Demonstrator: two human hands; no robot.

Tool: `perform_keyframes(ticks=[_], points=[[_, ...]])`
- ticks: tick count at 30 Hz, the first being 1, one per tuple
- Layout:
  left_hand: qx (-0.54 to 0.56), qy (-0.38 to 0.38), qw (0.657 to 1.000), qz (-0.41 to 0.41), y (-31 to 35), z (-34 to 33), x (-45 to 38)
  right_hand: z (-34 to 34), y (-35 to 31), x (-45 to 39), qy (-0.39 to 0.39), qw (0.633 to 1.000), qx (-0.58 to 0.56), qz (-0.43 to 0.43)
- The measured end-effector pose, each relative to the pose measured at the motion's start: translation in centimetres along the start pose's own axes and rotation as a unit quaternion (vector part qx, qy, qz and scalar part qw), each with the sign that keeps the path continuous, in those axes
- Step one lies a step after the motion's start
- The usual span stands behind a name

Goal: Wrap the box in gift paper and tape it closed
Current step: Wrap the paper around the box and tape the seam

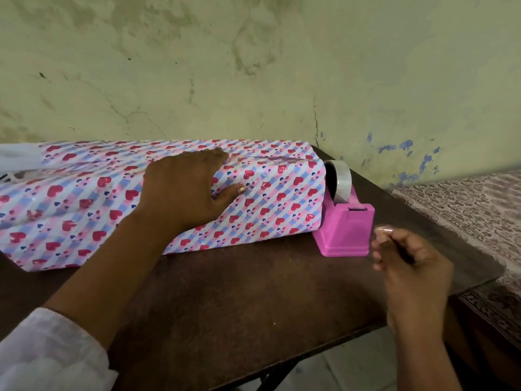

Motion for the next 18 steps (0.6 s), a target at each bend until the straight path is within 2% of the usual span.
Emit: perform_keyframes(ticks=[2, 7, 10, 14, 18], points=[[0.001, 0.004, 1.0, -0.003, 0.0, 0.0, 0.1, -1.1, -1.4, 0.8, -0.041, 0.998, -0.039, 0.029], [-0.004, 0.004, 1.0, -0.006, 0.0, -0.3, 0.1, -5.4, -5.5, 2.6, -0.165, 0.979, -0.022, 0.122], [0.005, 0.019, 1.0, -0.014, -0.1, -0.3, 0.0, -7.6, -8.1, 2.9, -0.201, 0.96, 0.003, 0.194], [0.01, 0.031, 0.999, -0.022, -0.4, -0.3, -0.1, -10.4, -10.3, 2.0, -0.229, 0.946, 0.03, 0.229], [0.028, 0.049, 0.998, -0.031, -0.5, -0.1, 0.0, -13.7, -12.2, 0.2, -0.304, 0.916, 0.092, 0.244]])
Point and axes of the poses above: each hand's wrist, its own x-axis away from the middle knuckle, its own z-axis out of the back of the hand, y = z × x, the point moved 5 cm from there along -x, towards the middle knuckle, and after that the axes turned 6 degrees about -x, right-handed, at the moved point
